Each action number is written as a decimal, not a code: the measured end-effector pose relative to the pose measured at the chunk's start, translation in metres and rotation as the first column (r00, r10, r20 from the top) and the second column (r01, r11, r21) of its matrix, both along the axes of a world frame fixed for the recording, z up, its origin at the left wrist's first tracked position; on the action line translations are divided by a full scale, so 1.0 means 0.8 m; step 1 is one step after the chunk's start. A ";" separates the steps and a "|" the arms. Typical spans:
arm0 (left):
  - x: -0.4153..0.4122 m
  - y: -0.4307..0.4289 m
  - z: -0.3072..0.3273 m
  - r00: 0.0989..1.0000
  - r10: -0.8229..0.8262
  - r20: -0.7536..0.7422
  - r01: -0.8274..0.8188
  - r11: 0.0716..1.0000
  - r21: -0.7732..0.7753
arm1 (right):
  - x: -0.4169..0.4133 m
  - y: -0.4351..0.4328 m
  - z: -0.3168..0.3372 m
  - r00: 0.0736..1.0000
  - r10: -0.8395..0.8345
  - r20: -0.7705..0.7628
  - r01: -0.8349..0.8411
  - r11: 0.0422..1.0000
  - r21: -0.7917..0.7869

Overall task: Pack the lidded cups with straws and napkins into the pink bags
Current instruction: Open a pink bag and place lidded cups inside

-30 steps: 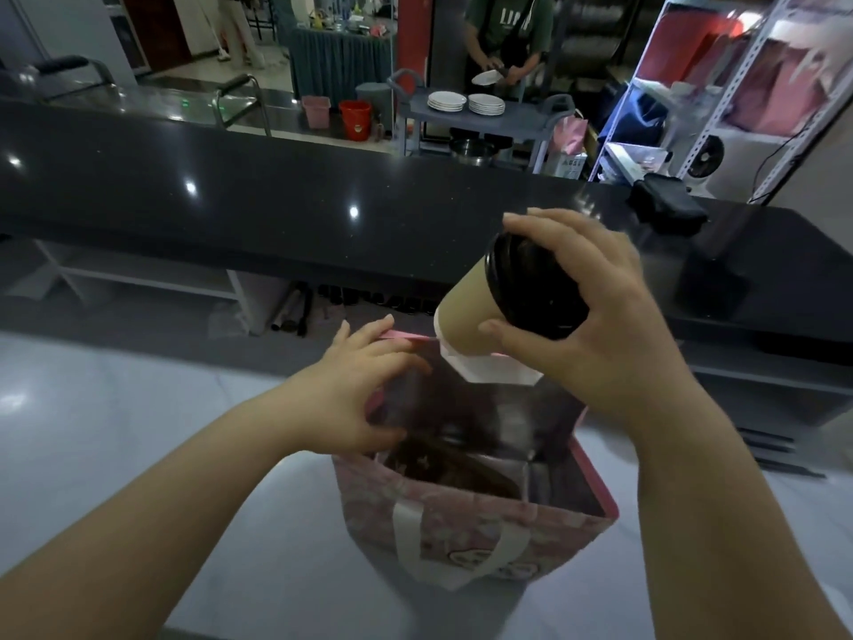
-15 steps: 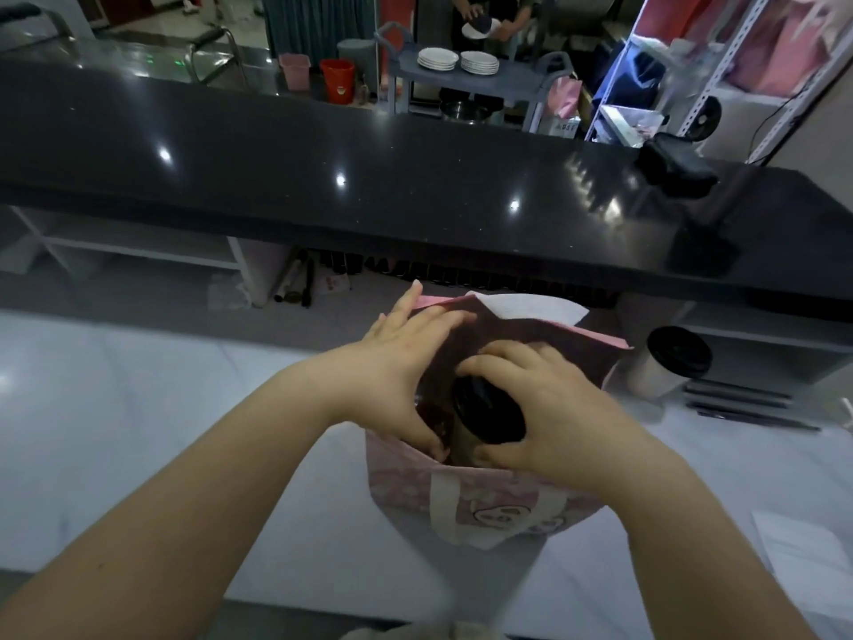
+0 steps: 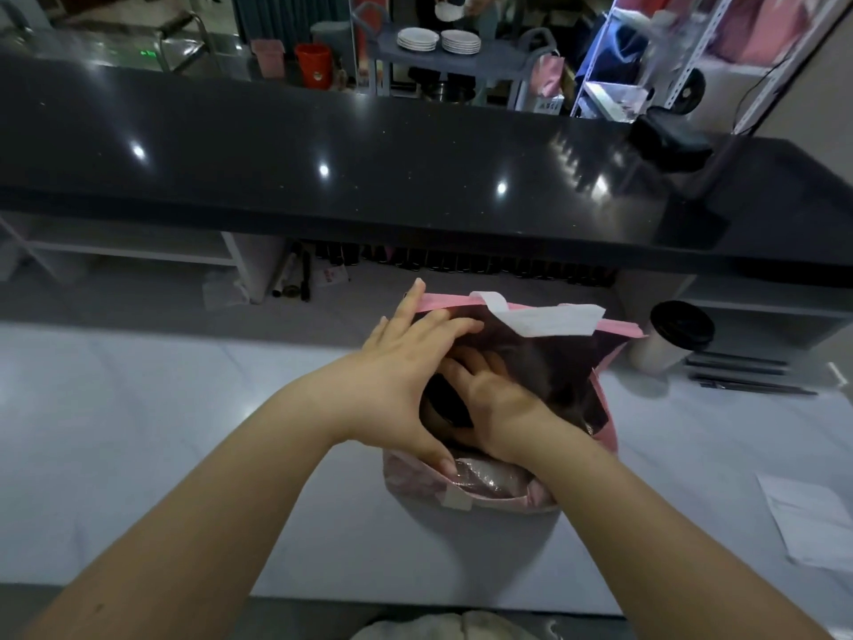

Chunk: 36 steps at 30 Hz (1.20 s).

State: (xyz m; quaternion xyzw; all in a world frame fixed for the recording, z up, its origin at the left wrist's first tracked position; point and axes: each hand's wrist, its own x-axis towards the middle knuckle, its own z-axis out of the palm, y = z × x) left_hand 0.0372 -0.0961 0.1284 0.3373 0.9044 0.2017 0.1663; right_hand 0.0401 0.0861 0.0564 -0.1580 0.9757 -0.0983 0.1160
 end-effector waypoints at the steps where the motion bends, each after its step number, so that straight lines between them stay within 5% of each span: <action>1: 0.001 -0.001 0.001 1.000 0.002 0.008 -0.002 1.000 0.009 | -0.001 0.002 -0.001 1.000 -0.002 -0.025 0.001 1.000 -0.010; 14: 0.001 -0.002 -0.004 1.000 0.006 -0.019 -0.005 0.999 0.034 | -0.010 0.007 -0.012 0.981 0.186 -0.054 -0.179 0.977 0.117; 31: 0.004 0.000 -0.012 0.989 0.053 -0.138 -0.048 0.998 0.041 | -0.010 0.010 -0.032 0.961 0.215 0.176 -0.239 0.963 0.122; 36: 0.000 0.001 0.004 0.864 0.077 -0.497 -0.112 0.993 -0.041 | -0.016 0.029 0.023 0.969 0.183 0.165 -0.158 0.976 -0.151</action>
